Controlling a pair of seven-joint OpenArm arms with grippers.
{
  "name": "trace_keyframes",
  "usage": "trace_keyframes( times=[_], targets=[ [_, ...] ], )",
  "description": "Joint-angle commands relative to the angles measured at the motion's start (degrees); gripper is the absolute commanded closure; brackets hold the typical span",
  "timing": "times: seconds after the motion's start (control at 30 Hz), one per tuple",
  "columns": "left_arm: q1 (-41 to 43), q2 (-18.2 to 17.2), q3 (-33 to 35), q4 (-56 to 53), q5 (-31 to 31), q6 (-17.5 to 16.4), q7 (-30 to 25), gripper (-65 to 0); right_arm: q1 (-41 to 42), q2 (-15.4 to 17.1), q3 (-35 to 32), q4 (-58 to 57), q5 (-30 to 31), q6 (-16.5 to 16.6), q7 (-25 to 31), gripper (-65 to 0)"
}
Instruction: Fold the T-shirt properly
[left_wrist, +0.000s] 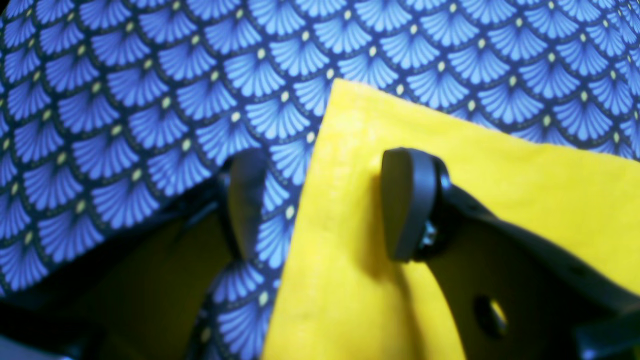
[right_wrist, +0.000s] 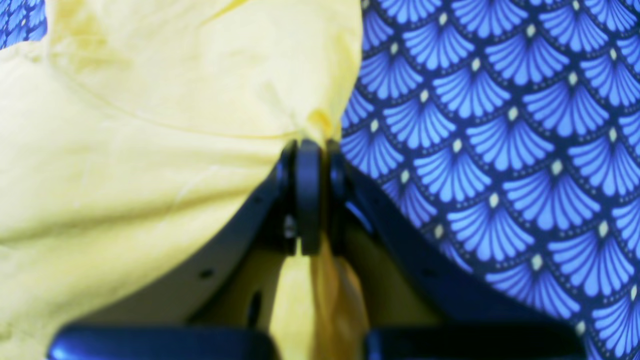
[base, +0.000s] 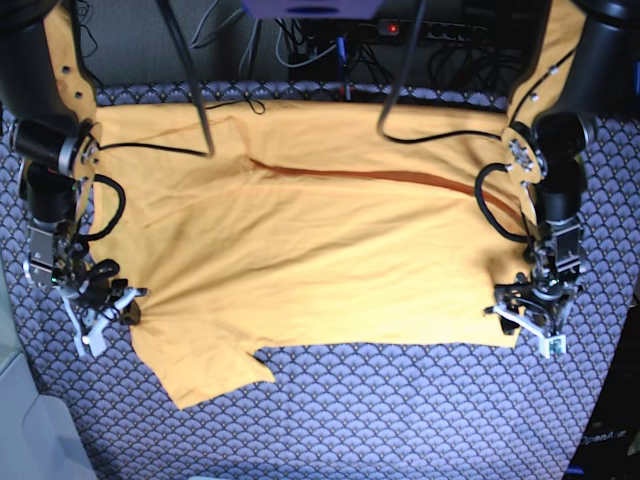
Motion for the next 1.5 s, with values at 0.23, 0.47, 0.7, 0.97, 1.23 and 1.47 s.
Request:
trace_keyframes(
  times=[0.23, 0.47, 0.7, 0.97, 1.23, 1.47],
  targets=[
    [-1.8, -0.6, 0.1, 0.9, -0.4, -0.3, -1.6, -36.0, 1.8, 1.0, 0.1, 1.1, 0.7, 0.2, 1.8, 0.0],
    [-1.8, -0.8, 0.0, -3.2, -0.4, -0.3, -3.9, -35.8, 1.8, 1.0, 0.1, 1.1, 0.8, 0.2, 1.6, 0.0],
    [-1.8, -0.7, 0.0, -8.2, -0.4, -0.2, -8.8, -27.4, 1.7, 1.0, 0.1, 1.1, 0.7, 0.2, 1.6, 0.0],
    [-2.1, -1.0, 0.0, -8.1, -0.4, -0.2, -7.8, 0.0, 1.7, 1.0, 0.1, 1.1, 0.7, 0.2, 1.5, 0.0],
    [1.0, -0.3, -0.1, 5.5, -0.5, -0.8, 1.6, 0.0, 1.7, 1.2, 0.1, 1.1, 1.0, 0.2, 1.8, 0.0],
    [6.5, 3.3, -0.1, 22.2, -0.6, -0.9, 9.4, 0.0, 1.7, 2.4, 4.3, 1.2, 0.7, 0.2, 1.5, 0.0]
  ],
)
